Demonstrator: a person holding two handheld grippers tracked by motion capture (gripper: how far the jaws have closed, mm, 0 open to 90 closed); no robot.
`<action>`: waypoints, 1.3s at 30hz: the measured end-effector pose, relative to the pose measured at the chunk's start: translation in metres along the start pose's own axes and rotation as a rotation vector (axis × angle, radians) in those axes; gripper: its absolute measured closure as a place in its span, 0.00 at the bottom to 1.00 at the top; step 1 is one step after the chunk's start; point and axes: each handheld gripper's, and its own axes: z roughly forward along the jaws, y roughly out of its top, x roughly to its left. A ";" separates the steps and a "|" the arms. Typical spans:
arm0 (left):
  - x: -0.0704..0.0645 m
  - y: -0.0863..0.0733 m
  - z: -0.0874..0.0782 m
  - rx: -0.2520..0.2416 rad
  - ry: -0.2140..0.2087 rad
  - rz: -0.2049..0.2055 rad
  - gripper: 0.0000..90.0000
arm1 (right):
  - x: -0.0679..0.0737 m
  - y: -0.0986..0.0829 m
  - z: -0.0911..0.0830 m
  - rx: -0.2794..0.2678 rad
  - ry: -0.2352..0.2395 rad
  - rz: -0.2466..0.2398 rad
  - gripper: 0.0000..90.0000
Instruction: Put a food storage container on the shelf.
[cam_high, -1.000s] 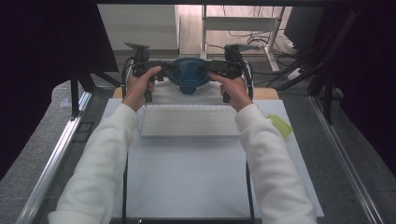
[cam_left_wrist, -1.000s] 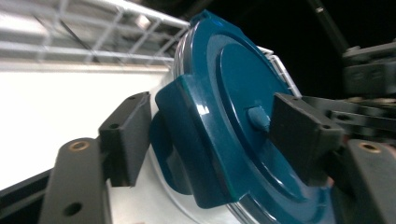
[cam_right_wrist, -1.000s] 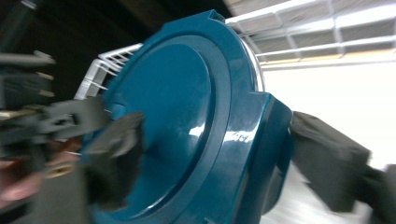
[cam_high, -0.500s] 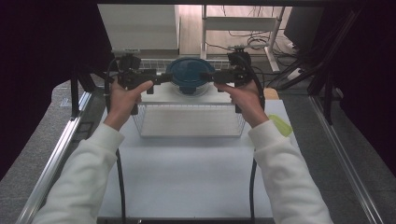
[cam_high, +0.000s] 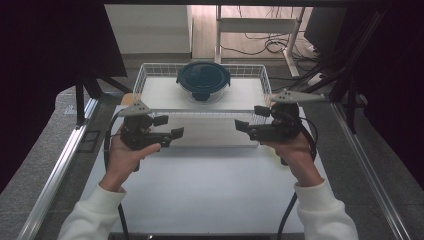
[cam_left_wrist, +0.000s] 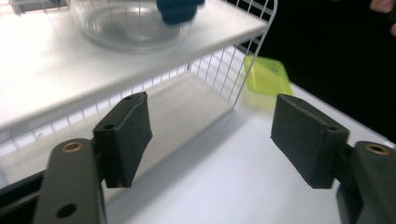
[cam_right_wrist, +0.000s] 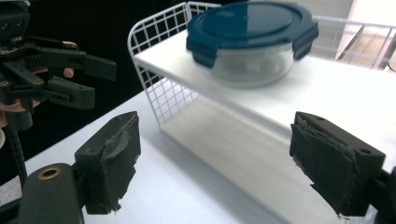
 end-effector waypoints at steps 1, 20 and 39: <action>-0.003 -0.004 0.000 0.012 0.006 0.008 0.34 | 0.000 -0.005 -0.002 0.002 -0.004 -0.005 0.19; 0.007 -0.059 -0.009 0.067 0.100 -0.042 0.30 | -0.009 -0.090 -0.003 0.190 -0.098 -0.012 0.24; 0.017 -0.096 0.026 0.202 0.121 -0.074 0.29 | -0.033 -0.114 0.011 0.284 -0.113 0.044 0.28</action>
